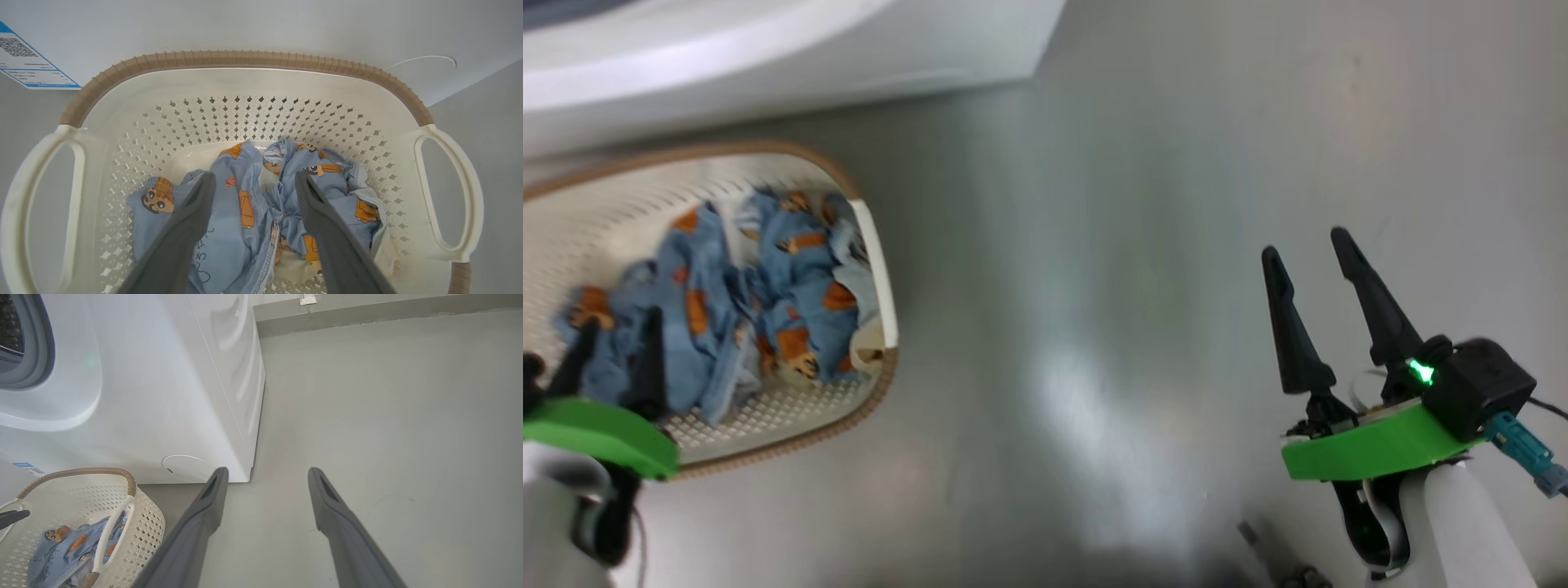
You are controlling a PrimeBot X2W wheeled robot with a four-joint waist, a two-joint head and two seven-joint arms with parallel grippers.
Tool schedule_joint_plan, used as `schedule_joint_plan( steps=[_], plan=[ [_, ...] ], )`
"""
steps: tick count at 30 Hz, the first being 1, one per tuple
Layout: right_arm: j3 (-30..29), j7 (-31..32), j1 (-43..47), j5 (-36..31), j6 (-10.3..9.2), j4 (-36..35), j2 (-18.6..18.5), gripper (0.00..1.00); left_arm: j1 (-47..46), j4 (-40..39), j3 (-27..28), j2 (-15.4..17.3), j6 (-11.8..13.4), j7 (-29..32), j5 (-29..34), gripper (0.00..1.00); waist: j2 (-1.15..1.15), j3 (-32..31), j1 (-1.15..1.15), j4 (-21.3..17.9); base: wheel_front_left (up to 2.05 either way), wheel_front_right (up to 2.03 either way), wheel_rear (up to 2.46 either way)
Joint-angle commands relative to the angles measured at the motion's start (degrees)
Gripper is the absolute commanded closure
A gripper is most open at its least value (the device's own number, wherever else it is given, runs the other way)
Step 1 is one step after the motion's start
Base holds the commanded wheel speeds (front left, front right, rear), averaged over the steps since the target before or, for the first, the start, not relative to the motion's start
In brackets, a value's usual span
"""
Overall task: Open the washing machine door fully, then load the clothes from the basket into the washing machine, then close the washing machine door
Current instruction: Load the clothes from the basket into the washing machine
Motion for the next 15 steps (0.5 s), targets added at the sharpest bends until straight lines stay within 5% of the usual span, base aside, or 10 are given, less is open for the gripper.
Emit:
schedule_joint_plan(
  steps=[1,8,15],
  plan=[
    [1.8,-0.7,0.4,0.6,0.51,-1.7,0.0,0.00,-1.0,0.7,0.7,3.7,0.3,-0.2,-0.9,0.00,0.00,5.6,0.00,-2.5,0.00,0.00,0.00],
    [2.5,-0.7,-0.3,1.5,0.51,-3.0,0.0,0.00,-7.8,7.8,-5.5,7.7,0.3,3.2,-5.4,0.00,0.00,9.9,0.00,-4.3,0.00,0.00,0.00],
    [3.0,-0.7,-0.5,2.2,0.51,-3.7,0.0,0.00,-12.8,14.2,-8.0,8.0,0.3,7.5,-7.6,0.00,0.00,12.0,0.00,-4.9,0.00,0.00,0.00]
  ],
)
